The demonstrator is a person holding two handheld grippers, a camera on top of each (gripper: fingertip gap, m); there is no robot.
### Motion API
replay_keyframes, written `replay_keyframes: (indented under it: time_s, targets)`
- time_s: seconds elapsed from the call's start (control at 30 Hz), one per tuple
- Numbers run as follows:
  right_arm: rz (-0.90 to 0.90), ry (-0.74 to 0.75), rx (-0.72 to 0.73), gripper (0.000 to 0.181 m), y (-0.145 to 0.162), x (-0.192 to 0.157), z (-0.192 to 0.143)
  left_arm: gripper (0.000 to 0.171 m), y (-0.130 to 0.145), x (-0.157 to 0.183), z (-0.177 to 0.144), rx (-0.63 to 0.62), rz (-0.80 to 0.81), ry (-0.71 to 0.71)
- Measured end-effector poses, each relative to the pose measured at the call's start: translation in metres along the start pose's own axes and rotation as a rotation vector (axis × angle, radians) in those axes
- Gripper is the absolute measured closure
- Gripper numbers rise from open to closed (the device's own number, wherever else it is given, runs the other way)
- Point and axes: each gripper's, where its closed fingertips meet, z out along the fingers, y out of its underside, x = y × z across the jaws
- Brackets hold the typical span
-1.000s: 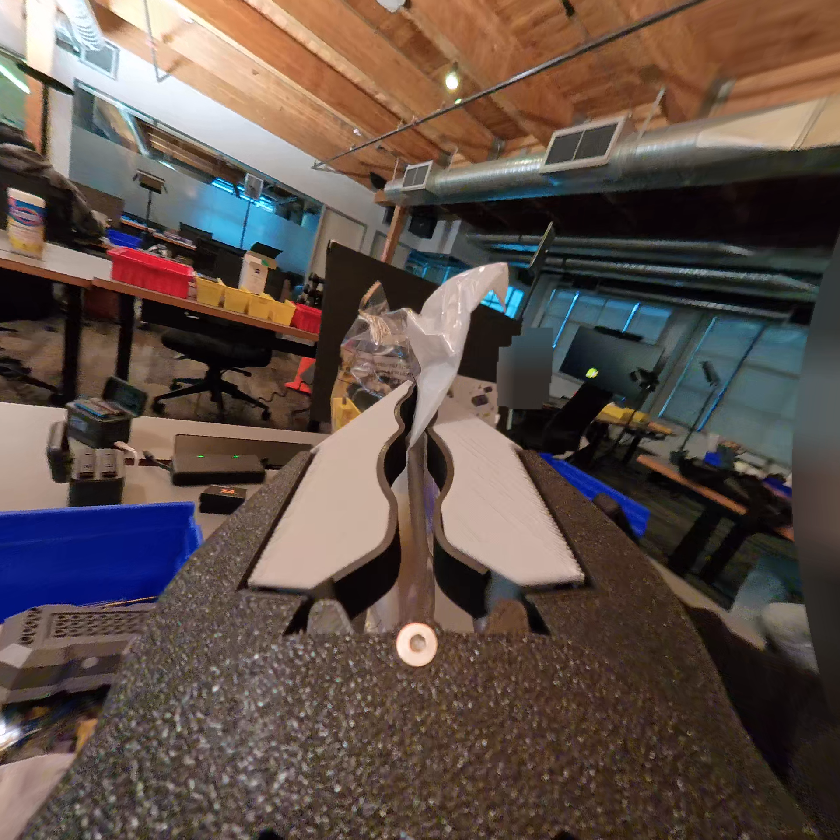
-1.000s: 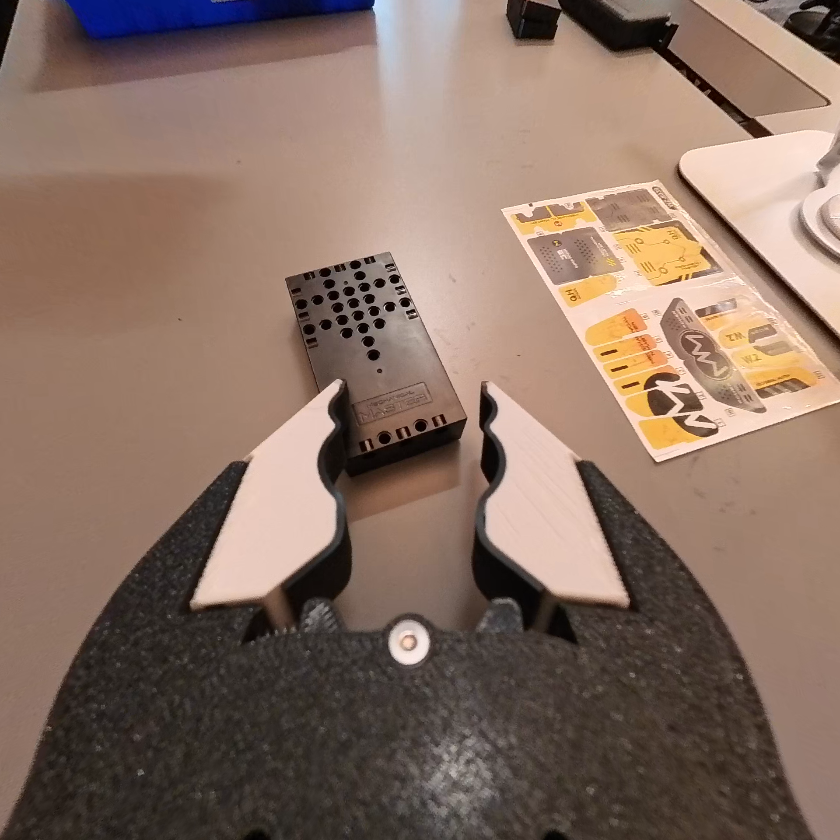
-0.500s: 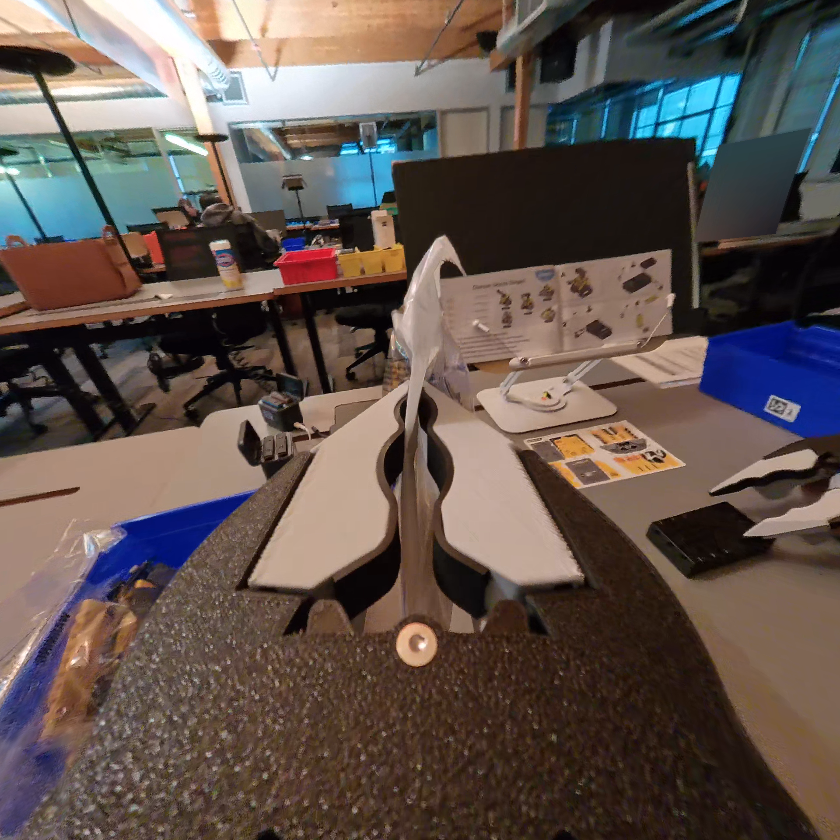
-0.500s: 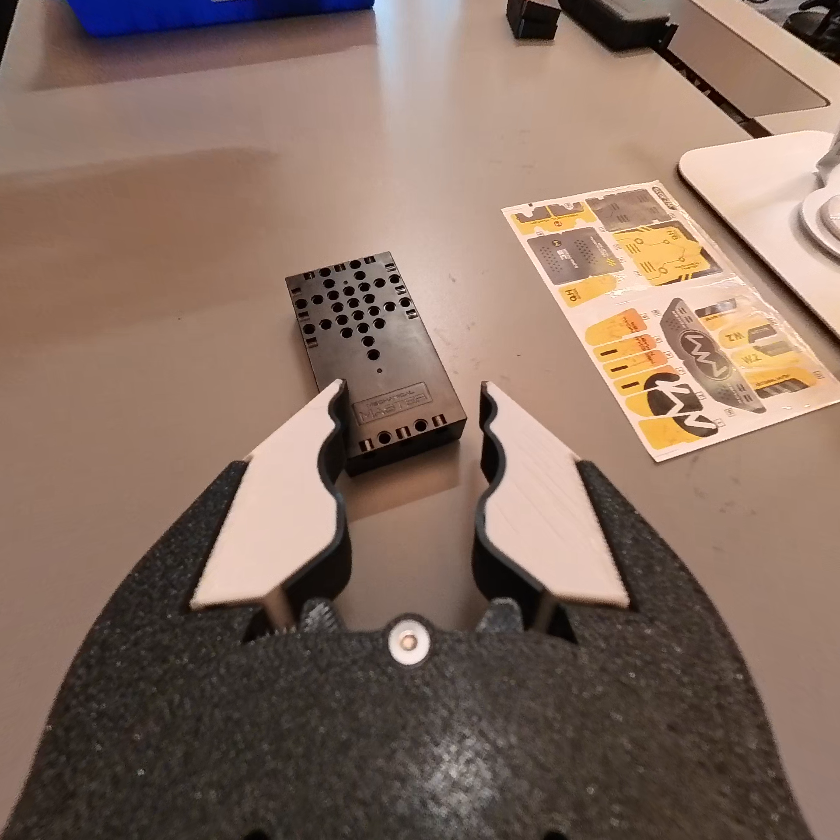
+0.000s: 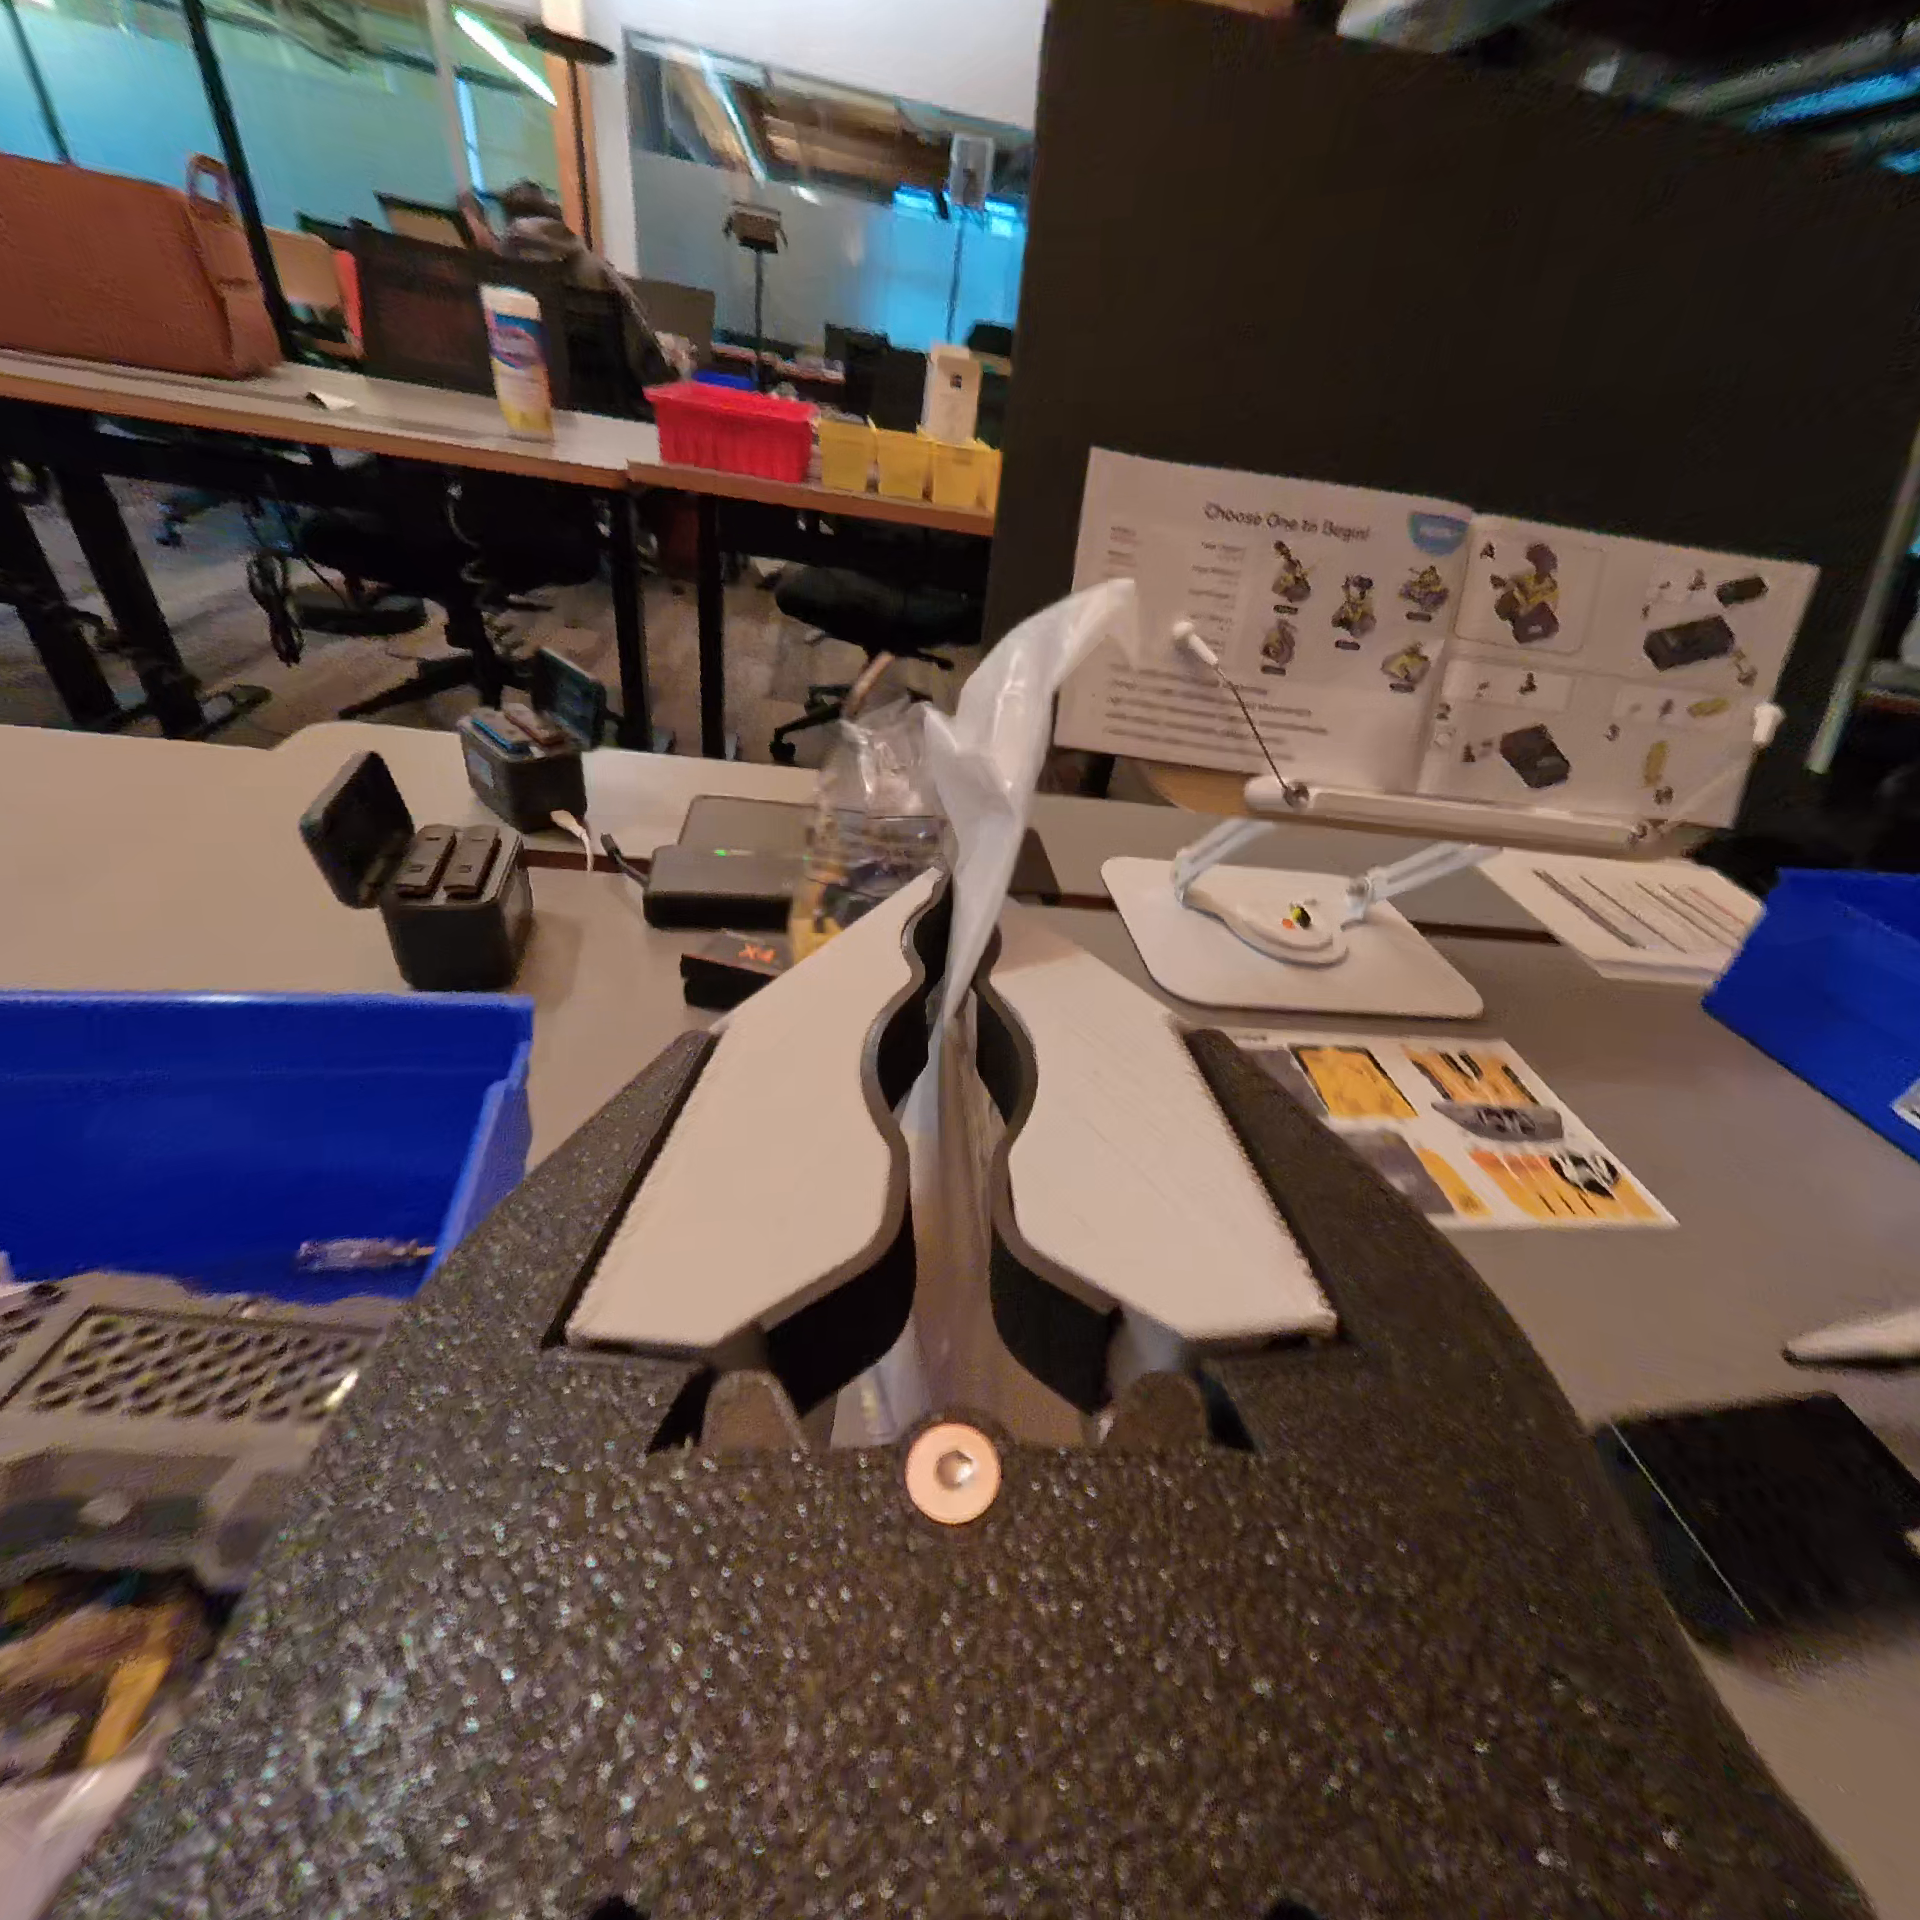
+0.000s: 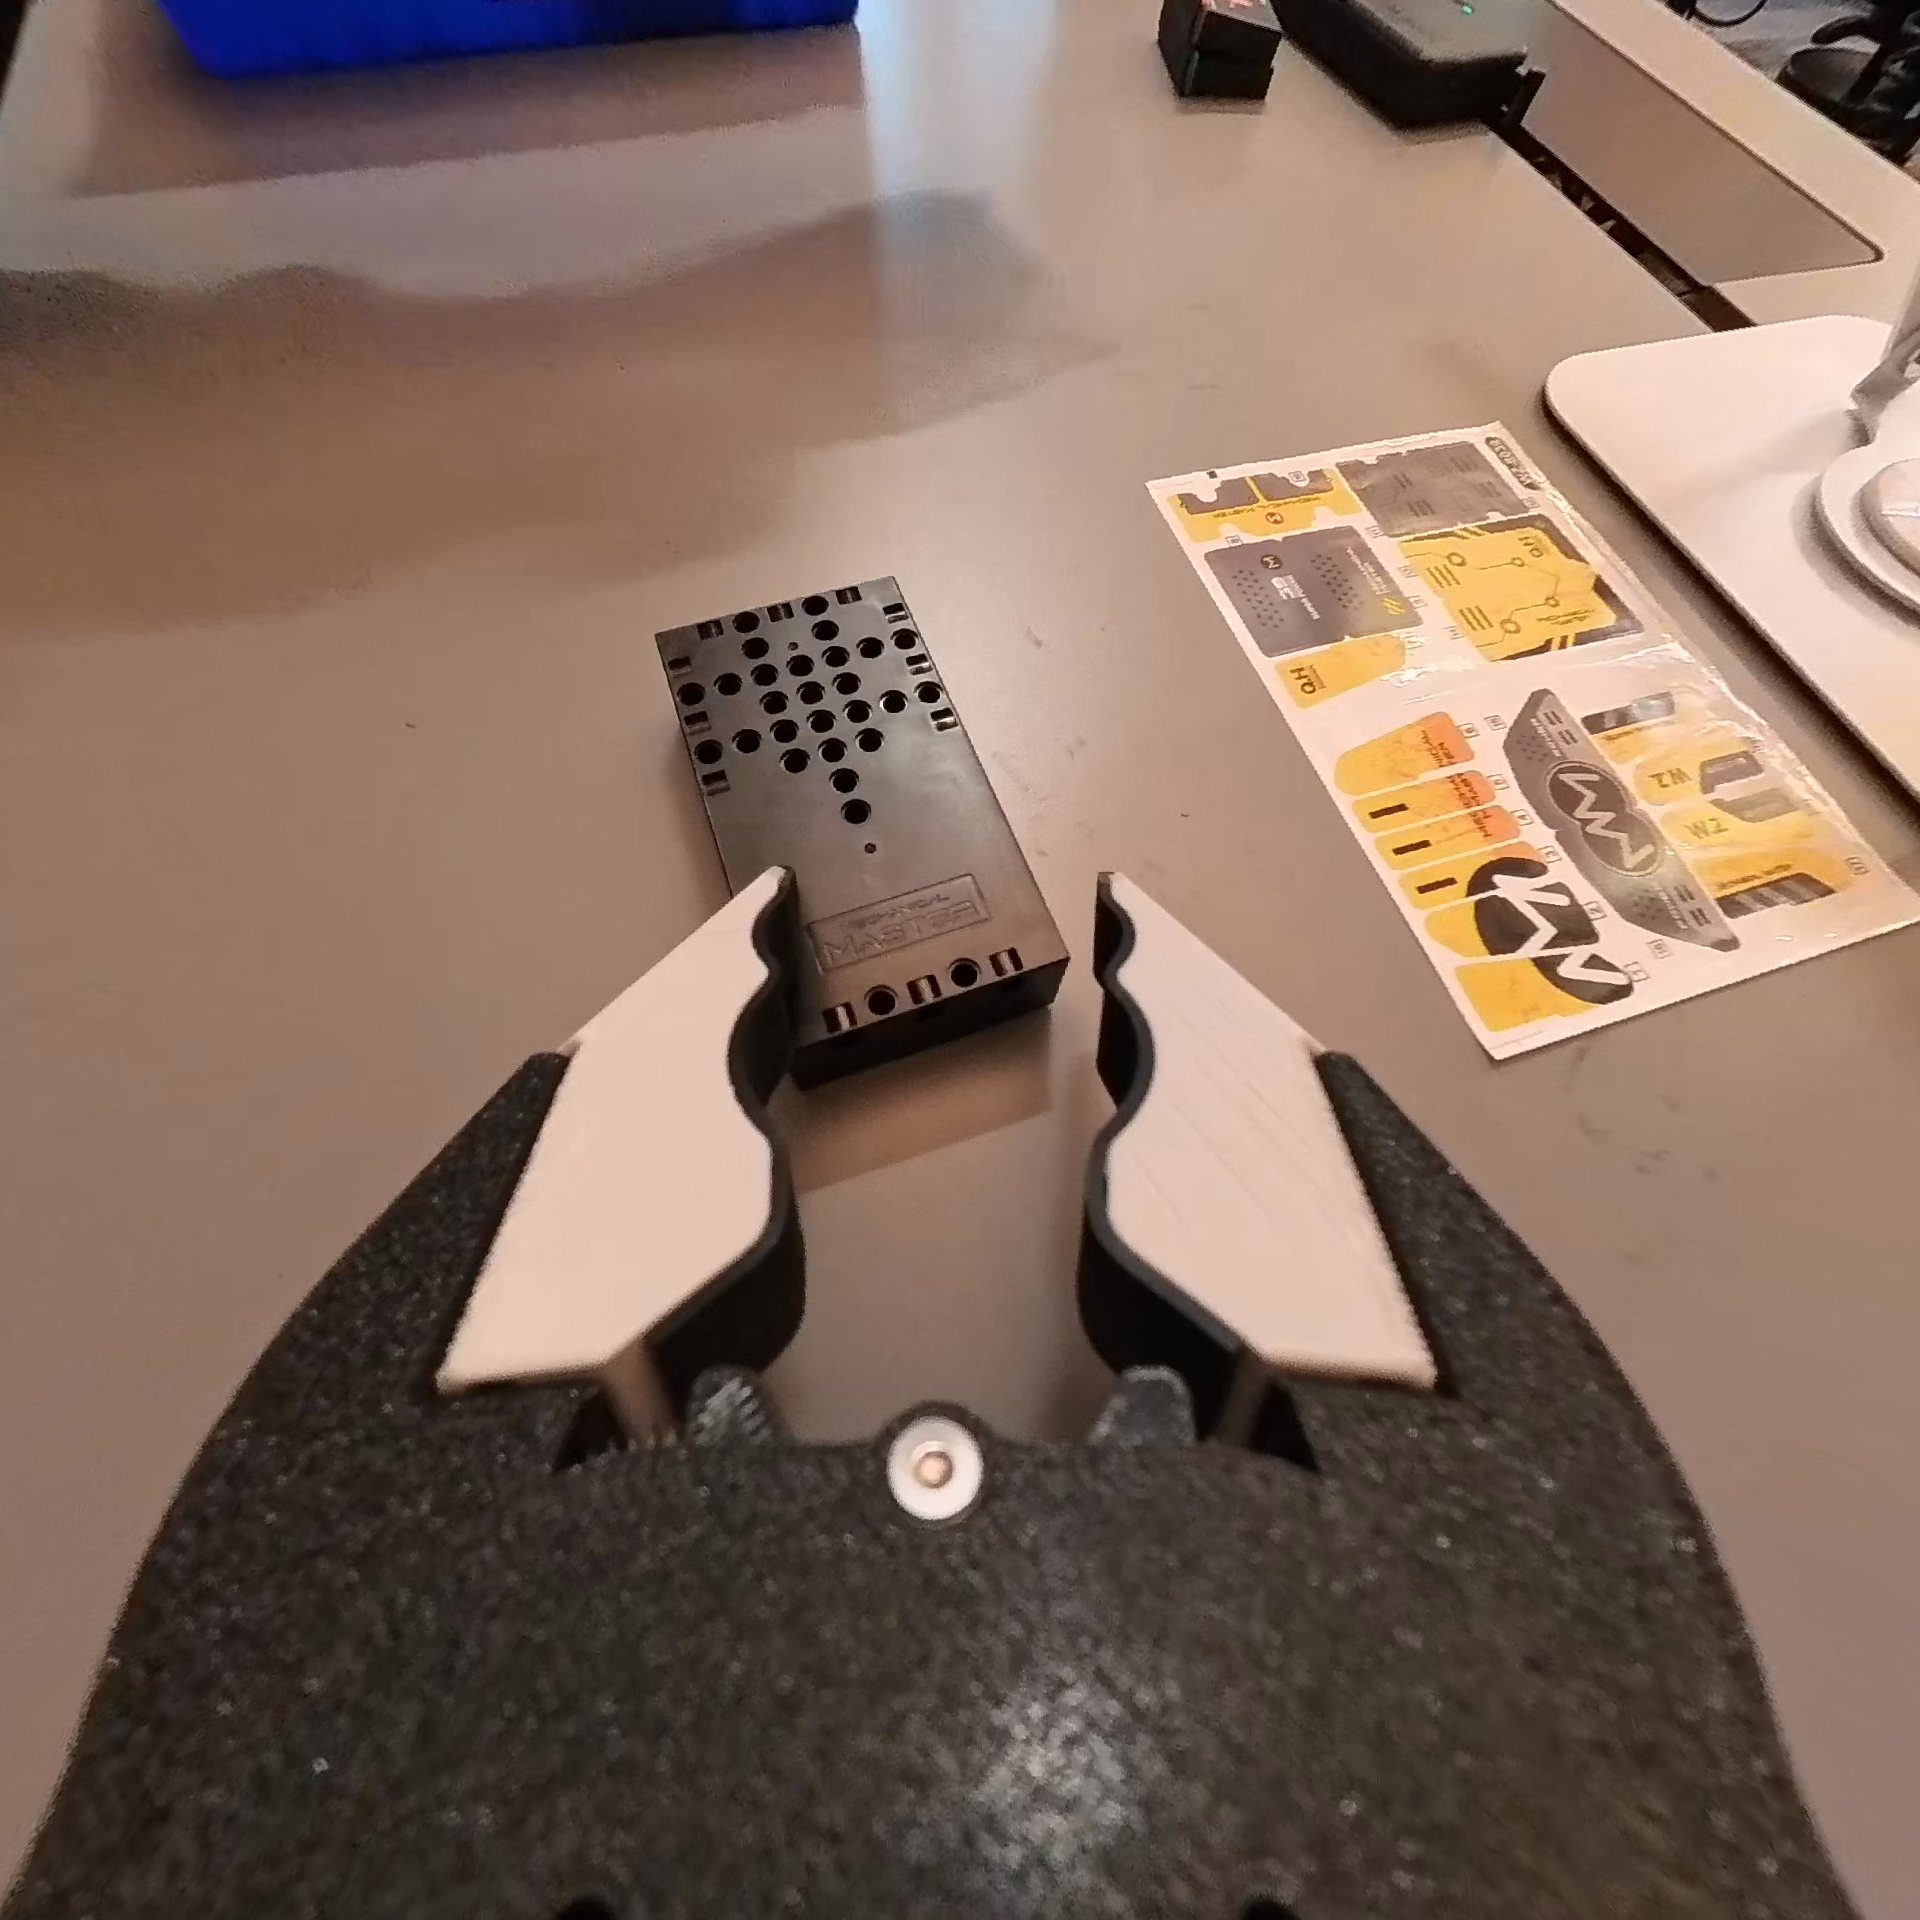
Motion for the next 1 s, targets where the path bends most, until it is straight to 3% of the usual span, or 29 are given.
replay_keyframes:
  time_s: [0.13,0.2,0.27,0.3,0.5,0.6,0.7,0.83,0.9,1.0]
  targets:
    - [-0.008,0.005,0.001,0.124,0.000,0.000,0.000,0.169,0.019,-0.026,0.035,0.057,-0.023,-0.159]
    - [-0.007,0.007,0.001,0.124,0.000,0.000,0.000,0.158,0.034,-0.039,0.039,0.041,0.012,-0.238]
    - [-0.004,0.007,0.001,0.125,0.000,-0.001,0.000,0.128,0.038,-0.045,0.030,0.052,0.012,-0.287]
    - [-0.007,0.008,0.001,0.126,0.000,-0.001,0.000,0.127,0.038,-0.041,0.025,0.051,0.012,-0.269]
    - [-0.002,0.000,0.000,0.127,0.000,-0.002,0.000,0.127,0.018,-0.034,-0.037,0.042,-0.094,-0.157]
    - [0.001,-0.002,0.000,0.127,0.000,-0.002,0.000,0.127,-0.002,-0.067,-0.083,0.061,-0.109,-0.214]
    - [0.012,-0.011,-0.002,0.127,0.000,-0.001,0.000,0.126,-0.011,-0.120,-0.132,0.016,-0.088,-0.348]
    - [0.032,-0.025,-0.005,0.126,0.001,-0.001,0.001,0.126,0.025,-0.181,-0.180,-0.209,-0.098,-0.474]
    - [0.041,-0.031,-0.007,0.126,0.001,-0.001,0.001,0.126,0.054,-0.194,-0.194,-0.333,-0.118,-0.479]
    - [0.054,-0.013,-0.007,0.126,0.001,0.002,0.001,0.125,0.077,-0.203,-0.205,-0.388,-0.090,-0.509]
